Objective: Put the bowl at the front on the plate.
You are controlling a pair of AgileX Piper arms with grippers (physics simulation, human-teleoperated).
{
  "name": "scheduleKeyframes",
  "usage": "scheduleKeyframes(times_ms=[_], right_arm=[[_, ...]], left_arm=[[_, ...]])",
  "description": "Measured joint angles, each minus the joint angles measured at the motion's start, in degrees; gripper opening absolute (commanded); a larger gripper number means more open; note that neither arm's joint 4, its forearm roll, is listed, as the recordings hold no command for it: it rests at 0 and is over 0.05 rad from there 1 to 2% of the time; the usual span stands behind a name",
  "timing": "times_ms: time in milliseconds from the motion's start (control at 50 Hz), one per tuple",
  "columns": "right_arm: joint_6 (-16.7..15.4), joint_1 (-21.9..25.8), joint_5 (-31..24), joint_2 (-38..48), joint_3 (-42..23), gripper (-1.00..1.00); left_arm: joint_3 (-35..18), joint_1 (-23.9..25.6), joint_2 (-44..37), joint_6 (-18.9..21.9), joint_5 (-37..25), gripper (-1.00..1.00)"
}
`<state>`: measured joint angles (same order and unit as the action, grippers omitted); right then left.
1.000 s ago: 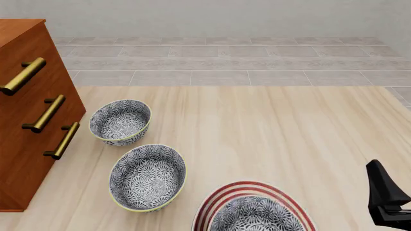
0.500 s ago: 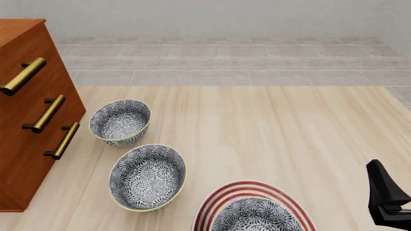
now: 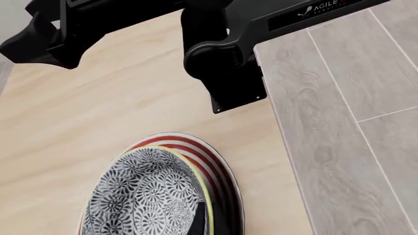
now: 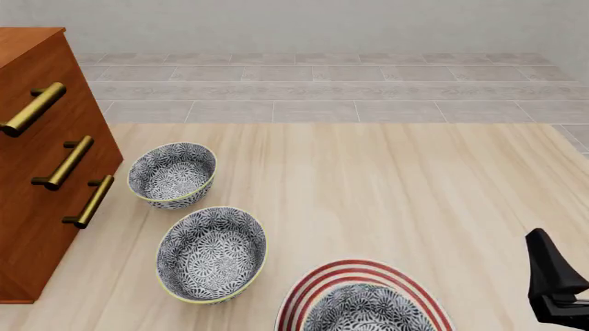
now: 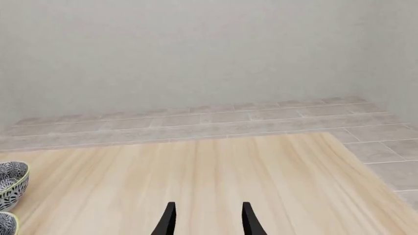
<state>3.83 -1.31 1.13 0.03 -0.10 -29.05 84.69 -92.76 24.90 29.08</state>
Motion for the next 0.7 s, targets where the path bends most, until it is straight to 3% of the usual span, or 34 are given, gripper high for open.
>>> scheduleKeyframes(times_ms=[220, 240, 700], right_arm=[[0.11, -0.07, 0.01, 0.0, -0.02, 1.0], [0.11, -0.07, 0.01, 0.0, -0.03, 1.0], [0.15, -0.09, 0.01, 0.0, -0.04, 1.0]], left_arm=[[-0.28, 0.12, 0.06, -0.42, -0.62, -1.0], [-0.29, 0.14, 0.07, -0.47, -0.67, 1.0], [-0.59, 0.83, 0.6, -1.29, -1.49, 1.0]])
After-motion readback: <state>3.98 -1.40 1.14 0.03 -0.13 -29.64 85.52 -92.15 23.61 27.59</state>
